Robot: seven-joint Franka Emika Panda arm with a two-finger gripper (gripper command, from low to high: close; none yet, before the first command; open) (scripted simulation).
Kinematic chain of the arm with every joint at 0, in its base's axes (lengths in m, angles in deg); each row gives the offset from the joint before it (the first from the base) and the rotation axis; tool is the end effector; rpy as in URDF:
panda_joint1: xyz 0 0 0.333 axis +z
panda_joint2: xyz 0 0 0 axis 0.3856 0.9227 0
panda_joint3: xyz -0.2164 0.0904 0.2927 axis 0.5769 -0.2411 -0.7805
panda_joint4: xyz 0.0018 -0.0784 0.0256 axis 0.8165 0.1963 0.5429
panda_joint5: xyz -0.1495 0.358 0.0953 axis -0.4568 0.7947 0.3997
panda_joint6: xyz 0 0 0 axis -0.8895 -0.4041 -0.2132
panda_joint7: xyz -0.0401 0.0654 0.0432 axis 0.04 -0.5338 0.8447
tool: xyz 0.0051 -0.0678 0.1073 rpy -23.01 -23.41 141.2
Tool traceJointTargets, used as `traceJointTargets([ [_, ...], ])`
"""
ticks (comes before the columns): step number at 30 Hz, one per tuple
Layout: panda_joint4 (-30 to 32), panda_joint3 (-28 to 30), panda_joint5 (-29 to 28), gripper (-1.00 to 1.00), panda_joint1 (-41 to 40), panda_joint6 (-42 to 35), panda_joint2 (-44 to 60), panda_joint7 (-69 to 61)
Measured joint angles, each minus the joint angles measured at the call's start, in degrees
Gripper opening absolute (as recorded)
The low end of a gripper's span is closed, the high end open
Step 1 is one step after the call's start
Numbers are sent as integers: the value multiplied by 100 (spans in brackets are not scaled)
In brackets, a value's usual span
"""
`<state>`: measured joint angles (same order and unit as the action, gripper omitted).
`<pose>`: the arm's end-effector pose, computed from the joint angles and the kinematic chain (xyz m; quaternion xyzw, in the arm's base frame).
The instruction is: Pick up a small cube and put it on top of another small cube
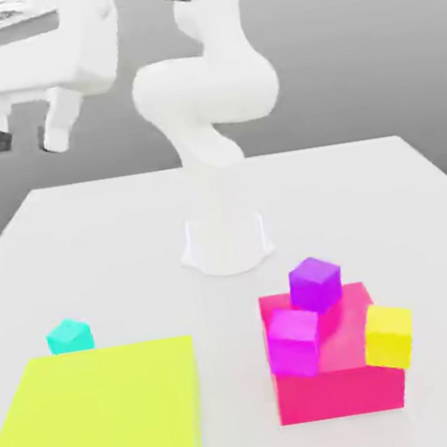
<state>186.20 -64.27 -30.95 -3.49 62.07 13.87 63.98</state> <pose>0.3962 -0.1590 0.4950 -0.6332 0.7418 -0.2155 0.0493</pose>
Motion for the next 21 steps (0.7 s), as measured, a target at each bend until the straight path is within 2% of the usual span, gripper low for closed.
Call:
traceJointTargets([
  [13, 1068, 343, -215, 0, -1482, 1065, 1508, 2415],
  [17, 1404, 559, -12, 0, -1767, 1410, 1940, 2966],
  [21, 1743, 732, 546, 0, -2062, 1758, 2348, 3269],
])
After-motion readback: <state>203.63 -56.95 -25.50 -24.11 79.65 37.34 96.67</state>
